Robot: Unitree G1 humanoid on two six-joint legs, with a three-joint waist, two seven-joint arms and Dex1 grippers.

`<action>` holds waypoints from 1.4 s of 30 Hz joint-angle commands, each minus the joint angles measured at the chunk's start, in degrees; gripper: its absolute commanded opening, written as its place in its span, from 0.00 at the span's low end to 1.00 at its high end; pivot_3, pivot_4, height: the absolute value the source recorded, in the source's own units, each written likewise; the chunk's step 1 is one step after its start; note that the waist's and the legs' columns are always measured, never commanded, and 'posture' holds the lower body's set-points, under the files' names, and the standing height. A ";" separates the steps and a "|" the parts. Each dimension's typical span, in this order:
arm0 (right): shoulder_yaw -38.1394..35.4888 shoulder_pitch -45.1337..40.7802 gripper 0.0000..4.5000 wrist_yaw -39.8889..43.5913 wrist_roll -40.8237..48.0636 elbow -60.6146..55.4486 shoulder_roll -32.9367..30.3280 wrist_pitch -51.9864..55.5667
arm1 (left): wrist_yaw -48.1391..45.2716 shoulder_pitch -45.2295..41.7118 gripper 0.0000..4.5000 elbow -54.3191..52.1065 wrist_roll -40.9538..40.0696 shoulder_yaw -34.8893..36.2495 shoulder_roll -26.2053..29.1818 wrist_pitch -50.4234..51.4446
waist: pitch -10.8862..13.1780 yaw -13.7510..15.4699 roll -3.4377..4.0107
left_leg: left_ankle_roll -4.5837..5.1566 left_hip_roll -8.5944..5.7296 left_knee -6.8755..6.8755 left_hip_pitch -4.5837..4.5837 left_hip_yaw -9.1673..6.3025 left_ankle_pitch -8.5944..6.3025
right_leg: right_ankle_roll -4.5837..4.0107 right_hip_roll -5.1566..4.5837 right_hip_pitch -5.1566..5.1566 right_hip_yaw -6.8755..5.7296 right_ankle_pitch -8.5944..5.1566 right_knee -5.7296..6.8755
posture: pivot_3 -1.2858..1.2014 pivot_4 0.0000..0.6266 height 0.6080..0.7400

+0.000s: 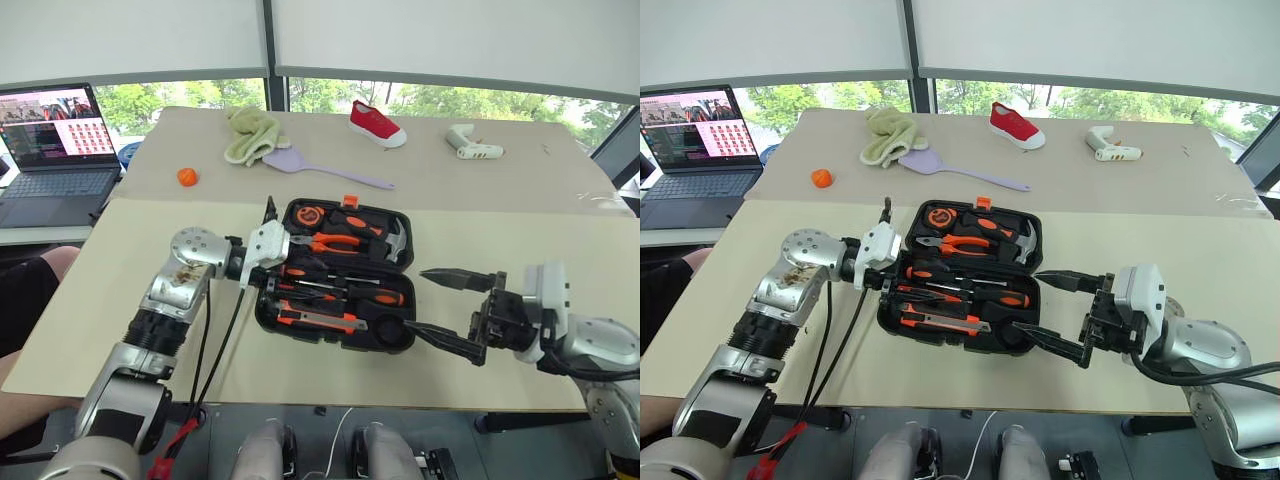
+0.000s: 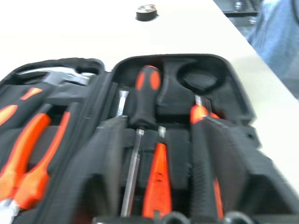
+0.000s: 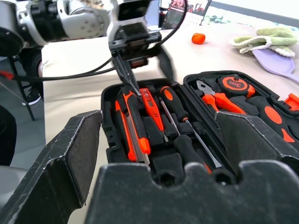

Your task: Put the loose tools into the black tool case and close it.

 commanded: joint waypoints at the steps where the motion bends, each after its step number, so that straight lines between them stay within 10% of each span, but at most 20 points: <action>1: -0.70 -0.49 1.00 -0.71 -0.43 -0.83 0.87 -1.88 | -2.41 2.73 0.20 -2.65 0.71 -2.10 0.53 -3.42 | 0.00 0.00 0.00 | 0.00 0.00 0.00 -0.01 0.00 0.00 | 0.00 0.00 -0.01 0.00 0.00 0.00 | 0.52 0.24 1.00; 4: -0.59 -0.41 1.00 -0.82 -0.73 -1.13 1.21 -1.89 | 3.38 3.51 0.02 -0.41 4.52 -2.77 -1.57 -5.03 | 0.00 0.22 0.00 | 0.00 0.00 0.00 0.01 0.00 0.00 | 0.00 -0.02 0.02 -0.01 0.00 0.00 | 0.52 0.24 1.00; 20: -1.74 2.27 1.00 -1.61 -1.62 -3.38 2.31 -2.55 | 9.38 9.05 0.02 -1.42 14.61 -10.84 0.22 -0.43 | -0.48 0.63 0.20 | 0.49 -0.01 0.08 0.24 -0.08 -0.30 | 0.06 -0.08 0.31 -0.02 0.07 -0.01 | 0.52 0.24 1.00; 32: -11.77 11.86 1.00 -3.21 -0.70 -0.67 5.32 -5.83 | 12.13 8.91 0.02 -1.65 0.52 0.83 -5.30 -3.28 | -0.72 1.49 0.31 | 0.75 -0.07 -0.09 0.91 -0.22 -0.49 | 0.16 -0.47 0.94 -0.17 -0.01 -0.35 | 0.52 0.24 1.00; 42: -33.79 28.04 1.00 -4.60 -3.97 11.40 17.40 -22.71 | 5.23 20.72 0.72 -14.97 -18.57 18.25 4.66 5.69 | -0.68 0.39 0.38 | 0.68 -0.08 -0.17 0.65 -0.20 -0.49 | 0.20 -0.42 0.85 -0.16 -0.03 -0.30 | 0.52 0.24 1.00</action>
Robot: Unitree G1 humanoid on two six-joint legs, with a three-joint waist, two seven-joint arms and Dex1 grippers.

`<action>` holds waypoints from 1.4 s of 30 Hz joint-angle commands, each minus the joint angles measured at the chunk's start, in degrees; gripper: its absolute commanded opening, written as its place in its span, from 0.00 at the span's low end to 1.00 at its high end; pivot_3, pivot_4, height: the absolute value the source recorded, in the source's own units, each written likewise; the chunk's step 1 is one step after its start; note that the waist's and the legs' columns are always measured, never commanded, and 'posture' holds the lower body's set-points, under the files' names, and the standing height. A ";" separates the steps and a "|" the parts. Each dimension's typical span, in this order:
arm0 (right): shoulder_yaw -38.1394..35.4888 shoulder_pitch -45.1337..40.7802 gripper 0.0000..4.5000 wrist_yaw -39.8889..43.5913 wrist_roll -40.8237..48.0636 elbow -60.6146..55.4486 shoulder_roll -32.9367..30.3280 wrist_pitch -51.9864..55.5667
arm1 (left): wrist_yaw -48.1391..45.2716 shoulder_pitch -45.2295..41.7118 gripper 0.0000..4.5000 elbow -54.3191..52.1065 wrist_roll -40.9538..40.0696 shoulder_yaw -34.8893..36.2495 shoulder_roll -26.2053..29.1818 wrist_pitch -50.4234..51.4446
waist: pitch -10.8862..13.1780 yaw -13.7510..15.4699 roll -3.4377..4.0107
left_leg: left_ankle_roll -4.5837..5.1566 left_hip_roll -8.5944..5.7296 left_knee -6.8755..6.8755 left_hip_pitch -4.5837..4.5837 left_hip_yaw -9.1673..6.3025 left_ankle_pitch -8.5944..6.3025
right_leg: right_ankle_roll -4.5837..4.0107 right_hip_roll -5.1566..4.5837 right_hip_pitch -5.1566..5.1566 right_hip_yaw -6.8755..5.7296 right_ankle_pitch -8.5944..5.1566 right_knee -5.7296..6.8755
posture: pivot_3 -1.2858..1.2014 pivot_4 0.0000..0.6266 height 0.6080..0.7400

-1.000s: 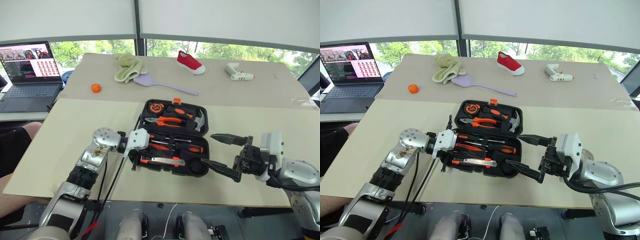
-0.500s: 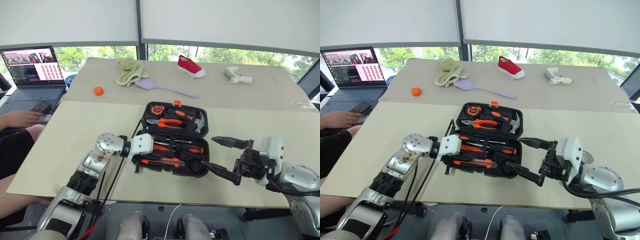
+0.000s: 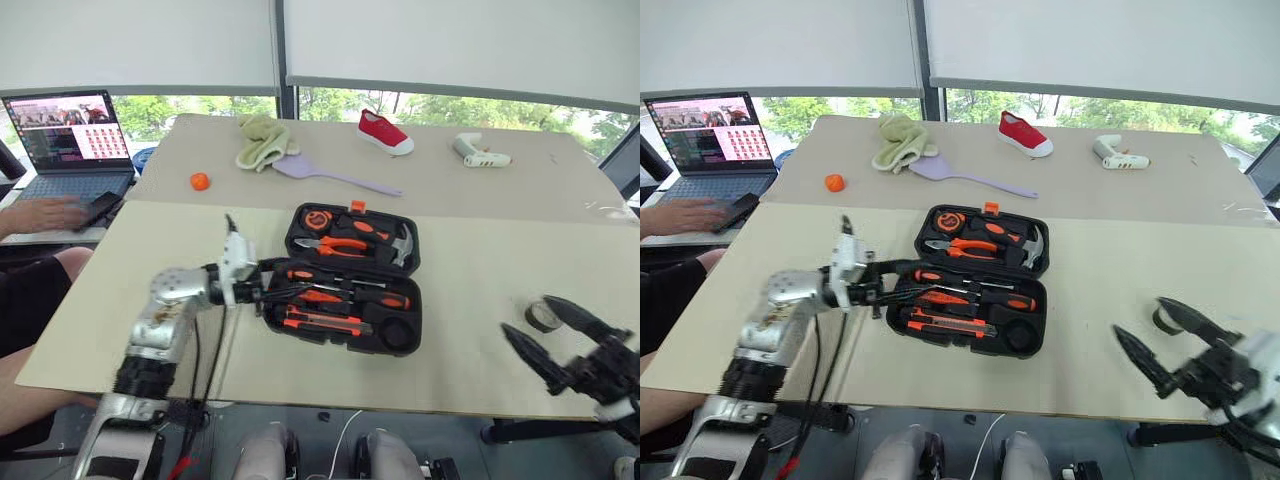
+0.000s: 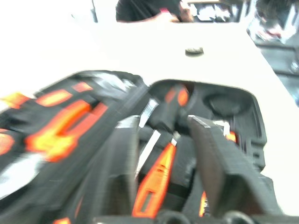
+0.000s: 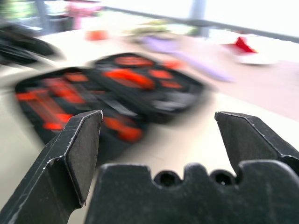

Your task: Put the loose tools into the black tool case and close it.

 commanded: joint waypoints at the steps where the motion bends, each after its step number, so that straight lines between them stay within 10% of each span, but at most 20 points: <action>1: -8.09 6.11 1.00 -0.81 -2.82 5.58 3.79 -8.59 | -8.35 6.45 0.78 -2.16 -8.17 6.99 5.35 1.46 | -0.01 -0.44 0.05 | -0.03 0.00 -0.05 0.03 0.00 -0.01 | 0.00 0.00 0.00 0.01 -0.04 0.00 | 0.52 0.24 1.00; 4: -8.80 10.23 1.00 0.36 -5.53 11.15 5.13 -12.67 | -15.16 8.73 0.99 0.62 -10.97 9.14 6.63 -1.59 | 0.05 -0.53 0.15 | -0.58 0.05 -0.08 0.10 -0.08 -0.30 | -0.10 0.02 0.00 -0.05 -0.24 0.03 | 0.52 0.24 1.00; 11: -6.52 12.55 1.00 1.98 -5.76 10.98 -0.83 -9.50 | -17.97 9.08 0.99 2.95 -10.42 9.27 6.95 -1.90 | 0.13 -1.17 0.56 | -0.66 0.03 -0.12 0.44 -0.05 -0.42 | -0.08 -0.46 -0.04 0.12 -0.63 -0.05 | 0.52 0.24 1.00; 20: 9.24 -6.57 1.00 3.72 -10.14 14.69 -33.80 20.72 | -12.50 8.26 0.99 -4.86 -7.82 2.37 1.37 -1.03 | 0.19 -1.76 0.52 | -0.45 -0.02 -0.13 0.31 0.04 -0.31 | -0.26 -0.36 0.04 0.14 -0.25 -0.03 | 0.52 0.24 1.00; 25: 20.34 -20.27 1.00 9.30 -13.17 24.02 -41.44 24.13 | -11.96 9.50 0.99 -7.95 -7.22 0.60 1.57 -1.44 | 0.26 -0.49 0.45 | -0.16 0.01 -0.19 0.11 -0.09 -0.13 | -0.24 -0.01 0.00 -0.05 -0.30 -0.06 | 0.52 0.24 1.00; 40: 47.16 -51.33 1.00 17.04 -32.08 48.37 -39.36 22.33 | -6.18 9.10 0.99 -12.91 -6.41 -2.31 -1.62 -2.23 | 0.38 -0.84 0.50 | -0.50 -0.11 -0.01 -0.09 0.12 -0.04 | 0.00 -0.16 -0.09 -0.08 -0.30 -0.06 | 0.52 0.24 1.00; 42: 47.83 -52.52 0.83 17.94 -32.78 49.27 -38.96 22.30 | -5.49 9.18 1.00 -13.23 -6.47 -2.32 -1.85 -2.19 | 0.38 -0.93 0.50 | -0.51 -0.10 -0.01 -0.08 0.14 -0.03 | 0.01 -0.16 -0.09 -0.08 -0.29 -0.05 | 0.52 0.24 1.00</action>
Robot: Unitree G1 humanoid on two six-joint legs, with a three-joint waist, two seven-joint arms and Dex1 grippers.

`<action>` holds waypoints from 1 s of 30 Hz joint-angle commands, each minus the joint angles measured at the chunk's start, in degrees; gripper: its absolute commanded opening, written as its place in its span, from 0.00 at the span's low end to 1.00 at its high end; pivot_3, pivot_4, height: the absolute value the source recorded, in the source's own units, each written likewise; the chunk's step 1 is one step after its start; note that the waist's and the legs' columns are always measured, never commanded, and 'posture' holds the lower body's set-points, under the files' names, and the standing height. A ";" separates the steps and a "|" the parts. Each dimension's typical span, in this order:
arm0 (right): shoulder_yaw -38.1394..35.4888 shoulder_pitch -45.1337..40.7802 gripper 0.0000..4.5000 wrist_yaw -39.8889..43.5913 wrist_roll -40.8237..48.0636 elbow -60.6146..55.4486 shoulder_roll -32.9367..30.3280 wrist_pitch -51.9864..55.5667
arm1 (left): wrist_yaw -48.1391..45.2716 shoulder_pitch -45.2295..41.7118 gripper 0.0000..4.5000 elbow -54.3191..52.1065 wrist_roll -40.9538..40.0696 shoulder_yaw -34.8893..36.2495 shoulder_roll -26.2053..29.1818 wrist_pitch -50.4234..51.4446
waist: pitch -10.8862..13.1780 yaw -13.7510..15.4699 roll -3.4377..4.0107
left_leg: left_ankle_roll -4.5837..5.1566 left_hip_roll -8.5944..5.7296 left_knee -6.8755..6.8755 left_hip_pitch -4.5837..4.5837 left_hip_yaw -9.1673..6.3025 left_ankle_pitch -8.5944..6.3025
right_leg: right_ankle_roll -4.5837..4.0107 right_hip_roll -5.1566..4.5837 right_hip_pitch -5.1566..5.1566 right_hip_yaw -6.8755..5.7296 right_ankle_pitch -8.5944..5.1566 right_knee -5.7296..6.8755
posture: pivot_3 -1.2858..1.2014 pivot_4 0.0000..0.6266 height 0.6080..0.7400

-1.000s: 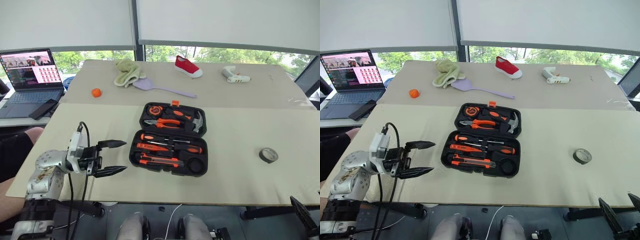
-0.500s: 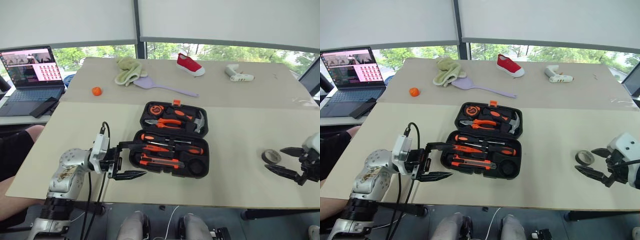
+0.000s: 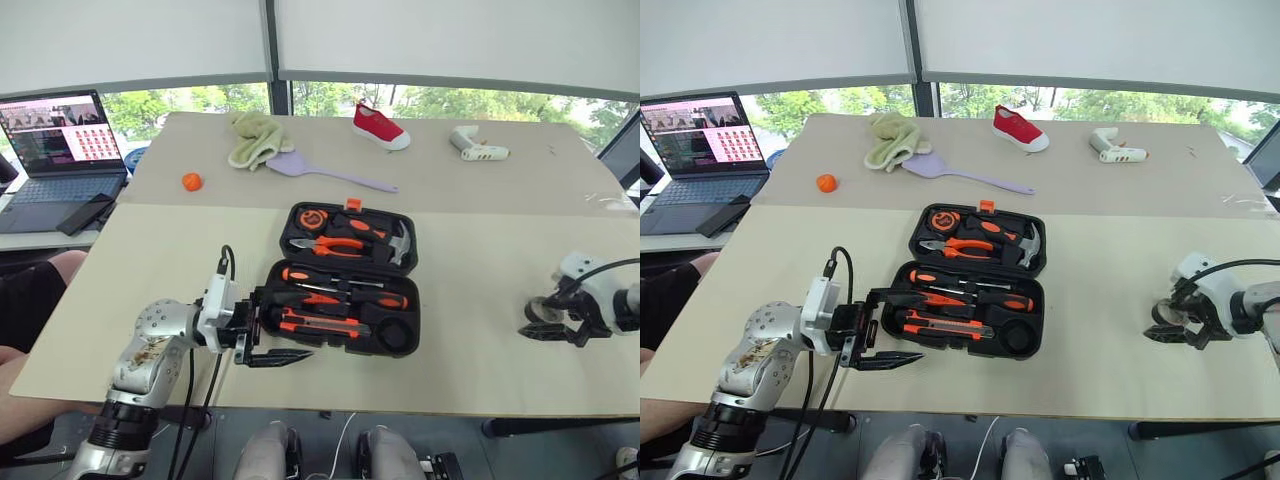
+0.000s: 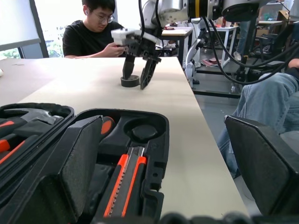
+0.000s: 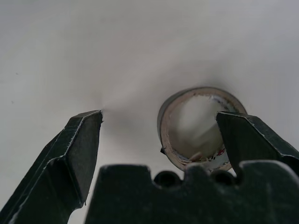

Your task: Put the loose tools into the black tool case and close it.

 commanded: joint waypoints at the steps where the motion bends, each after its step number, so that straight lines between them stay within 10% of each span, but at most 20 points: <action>1: 0.07 -2.40 0.76 1.65 -1.60 1.38 -0.16 -0.58 | 1.33 -0.59 1.00 -2.27 -0.52 0.06 -0.47 -0.47 | 0.00 -0.02 0.00 | 0.00 0.00 0.00 0.00 0.00 0.00 | 0.00 0.00 0.00 0.00 0.00 0.01 | 0.52 0.24 1.00; 11: -2.42 -4.39 0.02 5.95 0.49 1.13 0.43 -2.93 | 2.67 -1.13 1.00 -1.71 -0.71 0.36 -0.88 -0.88 | 0.00 -0.15 0.01 | -0.03 0.00 0.00 0.01 0.01 0.01 | 0.01 -0.01 0.01 -0.01 0.00 0.01 | 0.52 0.24 1.00; 19: -5.94 -5.85 0.02 13.03 17.42 -23.94 4.79 12.78 | 2.15 -0.25 1.00 1.31 0.34 2.08 0.21 -2.85 | 0.05 -0.94 0.06 | -0.06 0.09 -0.02 0.03 0.00 0.03 | -0.01 0.03 0.00 0.00 0.02 0.04 | 0.52 0.24 1.00; 30: 4.93 -5.17 0.02 0.96 24.87 -49.80 10.83 34.91 | 1.72 2.81 1.00 3.36 1.03 4.20 2.58 -5.40 | 0.12 -0.07 -0.02 | -0.03 0.01 0.02 -0.04 -0.14 -0.31 | 0.01 -0.42 -0.13 -0.10 0.04 -0.07 | 0.52 0.24 1.00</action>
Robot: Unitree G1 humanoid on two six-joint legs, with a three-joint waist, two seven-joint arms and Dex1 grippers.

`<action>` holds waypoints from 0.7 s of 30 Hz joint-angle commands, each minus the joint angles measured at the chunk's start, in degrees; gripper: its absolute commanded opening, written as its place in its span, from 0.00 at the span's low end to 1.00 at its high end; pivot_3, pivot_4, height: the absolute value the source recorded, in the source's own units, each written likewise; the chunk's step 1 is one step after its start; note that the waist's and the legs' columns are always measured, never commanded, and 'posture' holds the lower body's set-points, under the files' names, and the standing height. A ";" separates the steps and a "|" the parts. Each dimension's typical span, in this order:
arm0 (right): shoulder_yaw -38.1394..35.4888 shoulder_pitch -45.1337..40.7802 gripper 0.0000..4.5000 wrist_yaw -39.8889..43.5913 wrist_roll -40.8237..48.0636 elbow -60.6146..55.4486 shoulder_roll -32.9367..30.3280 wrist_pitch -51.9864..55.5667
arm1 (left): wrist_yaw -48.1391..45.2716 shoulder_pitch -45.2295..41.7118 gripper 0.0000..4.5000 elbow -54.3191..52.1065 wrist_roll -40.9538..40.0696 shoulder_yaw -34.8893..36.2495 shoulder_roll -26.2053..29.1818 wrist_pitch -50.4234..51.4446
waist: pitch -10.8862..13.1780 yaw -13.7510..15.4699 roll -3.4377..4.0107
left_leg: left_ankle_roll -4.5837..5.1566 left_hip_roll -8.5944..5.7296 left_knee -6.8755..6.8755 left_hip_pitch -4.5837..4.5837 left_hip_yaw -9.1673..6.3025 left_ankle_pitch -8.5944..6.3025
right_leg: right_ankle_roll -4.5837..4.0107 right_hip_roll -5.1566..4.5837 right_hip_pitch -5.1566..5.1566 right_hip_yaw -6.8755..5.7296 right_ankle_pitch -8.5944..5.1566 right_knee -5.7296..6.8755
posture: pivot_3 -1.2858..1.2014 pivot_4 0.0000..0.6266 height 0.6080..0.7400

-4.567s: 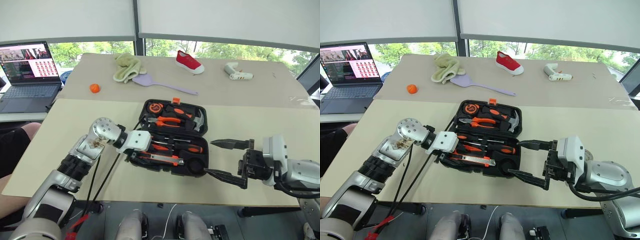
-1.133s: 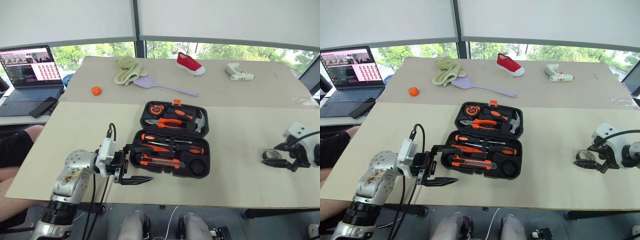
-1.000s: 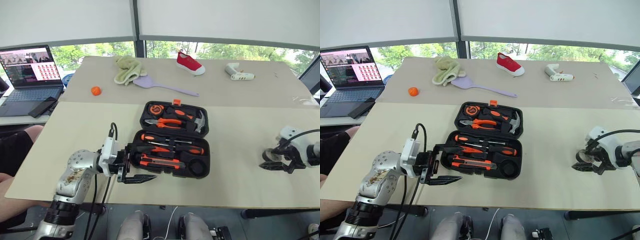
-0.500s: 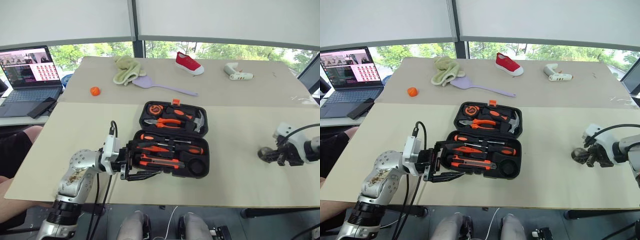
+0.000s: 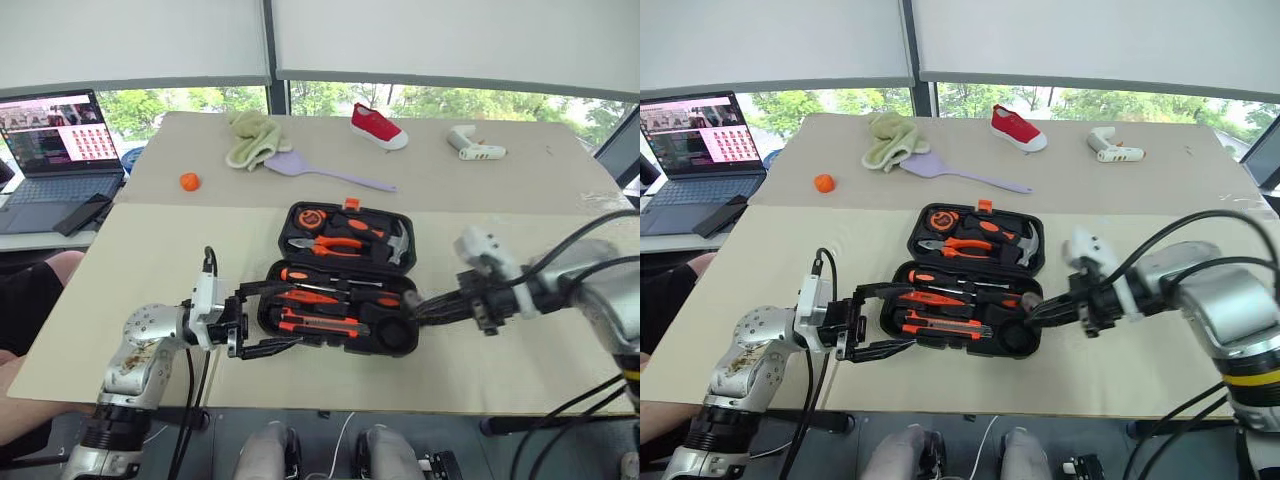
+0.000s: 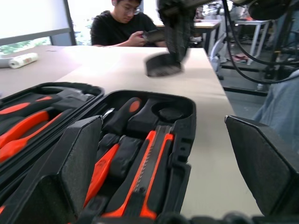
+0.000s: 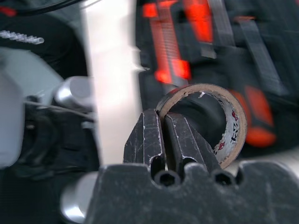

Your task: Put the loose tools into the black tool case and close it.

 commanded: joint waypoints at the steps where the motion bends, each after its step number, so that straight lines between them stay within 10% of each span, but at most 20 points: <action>1: 2.87 -0.31 0.02 -2.98 -1.11 -2.23 0.41 1.71 | -0.07 1.88 1.00 -1.49 -0.19 1.41 1.03 -1.29 | 0.00 0.05 0.00 | -0.05 -0.01 0.00 -0.01 0.00 0.03 | 0.00 -0.02 0.00 0.00 0.00 0.00 | 0.52 0.24 1.00; 18: 14.82 -4.04 0.02 -3.08 -10.53 -1.46 -2.24 -4.09 | 1.93 4.77 1.00 -2.20 -0.21 2.51 2.64 -1.64 | 0.00 0.13 -0.01 | 0.01 -0.06 0.08 -0.54 0.11 0.27 | 0.02 0.20 -0.58 0.00 0.03 0.19 | 0.52 0.24 1.00; 21: 13.49 -4.35 0.20 -2.39 -10.02 -0.64 -1.79 -5.07 | 4.32 5.37 1.00 -3.82 -1.66 3.33 3.40 1.75 | 0.01 0.08 -0.02 | 0.01 -0.06 0.08 -0.54 0.11 0.27 | 0.03 0.20 -0.57 0.00 0.03 0.19 | 0.52 0.24 1.00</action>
